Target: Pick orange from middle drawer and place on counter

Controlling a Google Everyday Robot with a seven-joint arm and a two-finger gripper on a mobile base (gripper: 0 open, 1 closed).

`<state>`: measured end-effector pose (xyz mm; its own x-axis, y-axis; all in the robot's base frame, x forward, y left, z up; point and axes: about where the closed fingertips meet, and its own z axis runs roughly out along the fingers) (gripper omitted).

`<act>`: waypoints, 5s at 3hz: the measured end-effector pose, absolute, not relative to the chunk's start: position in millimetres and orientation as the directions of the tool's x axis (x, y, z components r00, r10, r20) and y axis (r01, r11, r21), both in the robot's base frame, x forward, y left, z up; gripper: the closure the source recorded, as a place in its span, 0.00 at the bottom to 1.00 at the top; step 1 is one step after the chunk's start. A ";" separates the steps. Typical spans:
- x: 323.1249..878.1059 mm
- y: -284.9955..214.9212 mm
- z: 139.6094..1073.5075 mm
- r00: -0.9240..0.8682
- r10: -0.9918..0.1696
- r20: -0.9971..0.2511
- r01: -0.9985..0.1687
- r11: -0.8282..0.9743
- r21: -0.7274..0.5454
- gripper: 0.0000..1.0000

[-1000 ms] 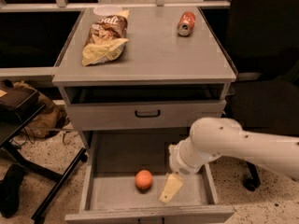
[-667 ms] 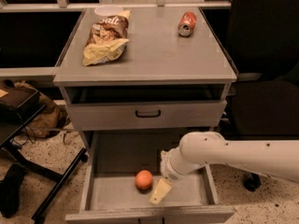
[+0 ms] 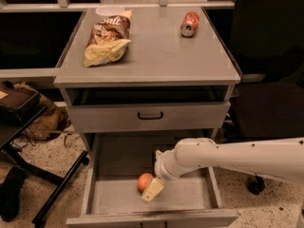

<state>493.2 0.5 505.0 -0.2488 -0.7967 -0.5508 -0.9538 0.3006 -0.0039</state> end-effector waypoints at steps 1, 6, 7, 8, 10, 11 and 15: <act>500.2 7.1 492.4 -0.254 -0.794 -0.553 -0.950 0.312 -0.012 0.00; 530.5 23.3 379.2 -0.313 -0.768 -0.559 -0.916 0.399 -0.035 0.00; 531.3 29.2 367.8 -0.316 -0.770 -0.554 -0.920 0.391 -0.018 0.00; 531.3 29.3 367.5 -0.316 -0.770 -0.554 -0.920 0.391 -0.018 0.19; 531.3 29.3 367.6 -0.316 -0.770 -0.554 -0.920 0.391 -0.018 0.65; 532.2 23.5 399.6 -0.312 -0.785 -0.536 -0.918 0.395 -0.043 0.88; 528.9 40.5 628.7 -0.186 -0.827 -0.530 -0.912 0.346 -0.220 1.00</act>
Offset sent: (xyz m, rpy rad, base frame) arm 0.0437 0.0351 -0.0869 0.0694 -0.0659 -0.1214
